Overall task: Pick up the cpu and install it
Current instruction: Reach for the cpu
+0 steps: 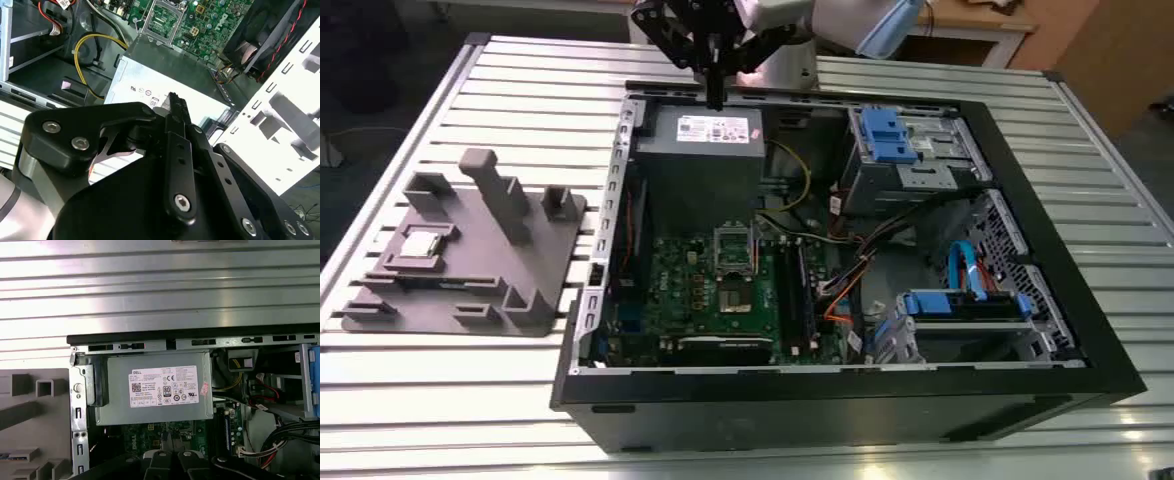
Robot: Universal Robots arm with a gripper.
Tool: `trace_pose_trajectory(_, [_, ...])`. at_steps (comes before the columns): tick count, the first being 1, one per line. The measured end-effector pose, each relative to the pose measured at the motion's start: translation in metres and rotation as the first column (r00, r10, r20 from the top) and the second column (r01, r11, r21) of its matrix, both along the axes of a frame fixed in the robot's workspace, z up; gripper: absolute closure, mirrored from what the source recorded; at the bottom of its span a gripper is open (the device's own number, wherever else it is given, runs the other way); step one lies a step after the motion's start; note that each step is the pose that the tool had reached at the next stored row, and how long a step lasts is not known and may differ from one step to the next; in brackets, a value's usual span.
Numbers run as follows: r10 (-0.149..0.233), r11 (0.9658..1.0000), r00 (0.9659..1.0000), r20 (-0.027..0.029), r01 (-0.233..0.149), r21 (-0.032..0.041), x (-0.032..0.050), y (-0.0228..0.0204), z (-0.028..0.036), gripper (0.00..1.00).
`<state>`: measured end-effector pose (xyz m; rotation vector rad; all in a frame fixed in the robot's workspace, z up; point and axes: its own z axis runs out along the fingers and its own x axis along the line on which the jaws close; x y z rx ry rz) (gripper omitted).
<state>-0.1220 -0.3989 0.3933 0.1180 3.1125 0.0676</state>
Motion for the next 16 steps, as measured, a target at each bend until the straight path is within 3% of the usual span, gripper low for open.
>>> trace_pose_trajectory(7, [0.000,1.0000,1.0000,0.0000,0.000,-0.0001,-0.0006,0.0000,0.0000,0.90])
trace_pose_trajectory(16, [0.000,1.0000,1.0000,0.0000,0.000,0.0000,-0.0073,0.0000,-0.0002,0.90])
